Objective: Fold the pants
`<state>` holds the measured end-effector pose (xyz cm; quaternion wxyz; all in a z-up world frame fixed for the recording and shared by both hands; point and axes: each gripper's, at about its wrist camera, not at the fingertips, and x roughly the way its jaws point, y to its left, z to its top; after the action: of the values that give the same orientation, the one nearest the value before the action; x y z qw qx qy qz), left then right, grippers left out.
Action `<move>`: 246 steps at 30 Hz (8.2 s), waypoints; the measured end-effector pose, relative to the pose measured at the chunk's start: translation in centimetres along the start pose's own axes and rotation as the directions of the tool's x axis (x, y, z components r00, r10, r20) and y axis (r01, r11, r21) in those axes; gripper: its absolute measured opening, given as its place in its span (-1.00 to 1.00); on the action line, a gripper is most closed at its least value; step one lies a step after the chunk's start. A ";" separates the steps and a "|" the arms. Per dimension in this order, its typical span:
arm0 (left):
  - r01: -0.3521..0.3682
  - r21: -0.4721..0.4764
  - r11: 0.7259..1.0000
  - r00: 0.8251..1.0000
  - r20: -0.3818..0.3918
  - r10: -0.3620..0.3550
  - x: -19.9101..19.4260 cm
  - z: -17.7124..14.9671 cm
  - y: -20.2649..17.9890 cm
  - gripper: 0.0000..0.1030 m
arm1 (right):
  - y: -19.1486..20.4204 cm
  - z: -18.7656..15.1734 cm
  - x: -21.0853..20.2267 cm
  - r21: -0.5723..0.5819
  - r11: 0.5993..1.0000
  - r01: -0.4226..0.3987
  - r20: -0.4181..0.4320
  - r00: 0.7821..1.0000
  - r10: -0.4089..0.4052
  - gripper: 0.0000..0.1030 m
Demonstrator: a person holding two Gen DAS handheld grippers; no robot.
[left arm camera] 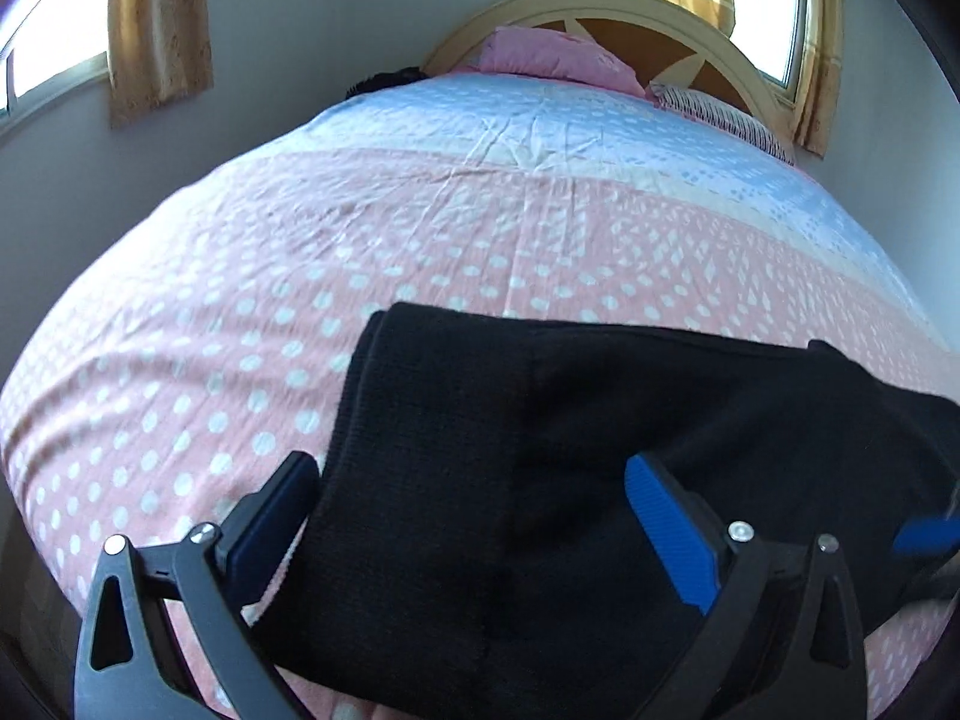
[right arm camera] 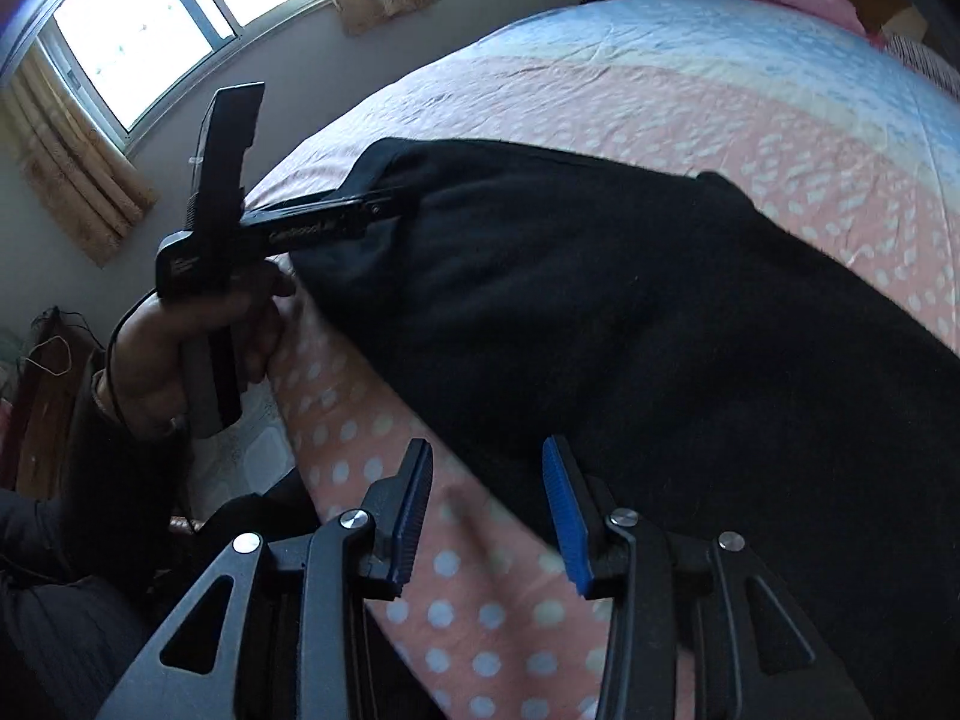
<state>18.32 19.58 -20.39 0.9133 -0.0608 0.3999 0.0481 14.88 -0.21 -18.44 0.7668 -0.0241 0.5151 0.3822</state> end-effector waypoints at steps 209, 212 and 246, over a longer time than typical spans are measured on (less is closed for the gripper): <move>0.499 0.309 0.810 0.865 -0.117 -0.488 -7.8 1.0 -33.6 -0.76 | -18.4 -21.4 -26.7 0.473 0.771 0.426 0.492 0.599 -0.632 0.00; 0.510 0.258 0.821 0.860 -0.118 -0.497 -7.3 1.3 -31.7 -0.76 | -18.2 -21.3 -26.5 0.465 0.772 0.433 0.490 0.600 -0.632 -0.01; 0.354 0.191 0.916 0.932 -0.153 -0.328 -2.4 -1.7 -24.8 0.08 | -12.8 -16.4 -16.5 0.178 0.893 0.413 0.316 0.836 -0.449 0.02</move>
<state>18.89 -5.24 -17.97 0.8836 -0.0333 0.4392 -0.1591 7.10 -25.56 -17.35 0.9122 -0.0318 0.3710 0.1707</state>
